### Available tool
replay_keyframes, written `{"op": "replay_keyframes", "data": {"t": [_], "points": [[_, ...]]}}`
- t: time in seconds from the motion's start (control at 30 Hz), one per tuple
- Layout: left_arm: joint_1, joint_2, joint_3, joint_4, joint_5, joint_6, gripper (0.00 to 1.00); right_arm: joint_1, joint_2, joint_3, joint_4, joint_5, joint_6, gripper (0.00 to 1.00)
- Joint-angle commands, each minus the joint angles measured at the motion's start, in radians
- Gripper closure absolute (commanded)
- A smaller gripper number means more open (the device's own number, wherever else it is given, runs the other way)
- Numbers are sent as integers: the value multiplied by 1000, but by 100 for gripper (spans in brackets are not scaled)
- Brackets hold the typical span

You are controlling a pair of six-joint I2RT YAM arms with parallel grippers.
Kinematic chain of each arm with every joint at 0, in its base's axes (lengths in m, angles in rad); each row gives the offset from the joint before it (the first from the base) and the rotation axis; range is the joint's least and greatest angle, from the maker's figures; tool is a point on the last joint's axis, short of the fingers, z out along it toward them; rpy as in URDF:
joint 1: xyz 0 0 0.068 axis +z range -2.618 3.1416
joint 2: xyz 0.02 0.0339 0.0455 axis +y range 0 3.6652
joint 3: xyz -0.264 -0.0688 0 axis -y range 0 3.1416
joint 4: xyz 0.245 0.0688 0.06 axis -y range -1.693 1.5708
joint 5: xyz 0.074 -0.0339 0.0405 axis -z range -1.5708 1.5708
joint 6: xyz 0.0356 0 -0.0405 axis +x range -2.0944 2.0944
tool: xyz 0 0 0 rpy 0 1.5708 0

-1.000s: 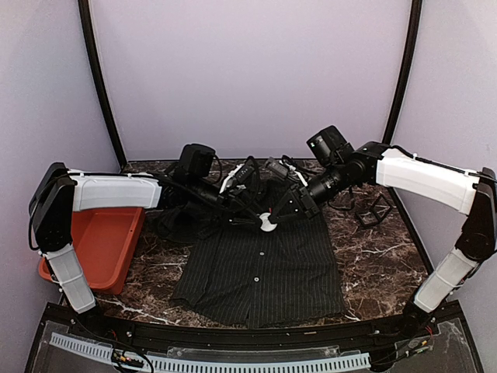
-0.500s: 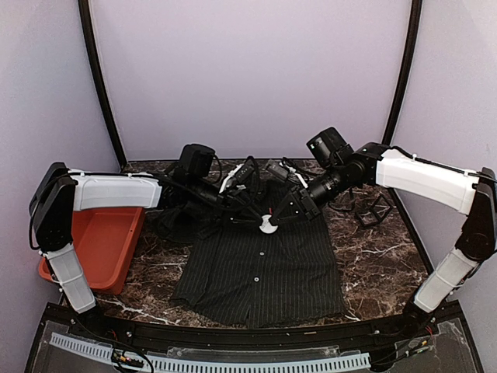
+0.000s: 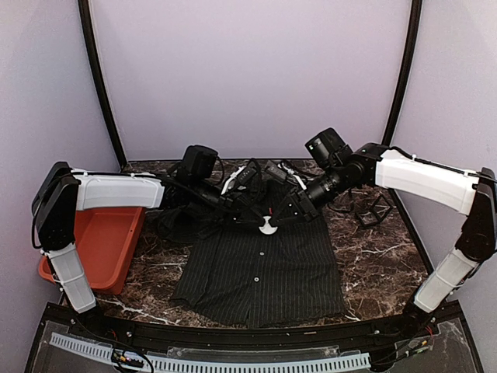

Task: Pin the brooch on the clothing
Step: Pass from the right arm to the left, then pass from the left arm to the right

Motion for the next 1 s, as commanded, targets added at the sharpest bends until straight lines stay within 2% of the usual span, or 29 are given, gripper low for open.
{"op": "replay_keyframes", "data": {"t": [0.0, 0.07, 0.17, 0.23, 0.3, 0.37, 0.43, 0.5, 0.6, 0.77, 0.97], "points": [[-4, -4, 8, 56, -11, -35, 99, 19, -8, 4, 22, 3, -2, 90], [-3, -9, -8, 118, -12, -75, 99, 18, -28, -5, 48, 7, 3, 80], [10, -22, -61, 265, -17, -198, 99, 9, -83, -53, 126, 19, 28, 53], [25, -26, -110, 446, -25, -333, 99, -3, -139, -117, 232, 36, 68, 31], [39, -14, -154, 739, -32, -484, 99, -14, -209, -209, 387, 49, 142, 21], [48, 6, -181, 920, -42, -615, 99, -24, -263, -313, 574, 77, 212, 18], [49, 26, -197, 1055, -54, -712, 99, -28, -313, -449, 831, 103, 299, 18], [50, 44, -209, 1158, -68, -783, 99, -27, -347, -593, 1105, 142, 370, 19], [50, 55, -216, 1221, -79, -834, 99, -27, -343, -748, 1462, 222, 439, 21], [48, 53, -217, 1226, -79, -835, 99, -5, -231, -725, 1565, 310, 470, 23], [48, 50, -221, 1248, -77, -845, 99, 15, -125, -739, 1837, 366, 519, 28]]}}
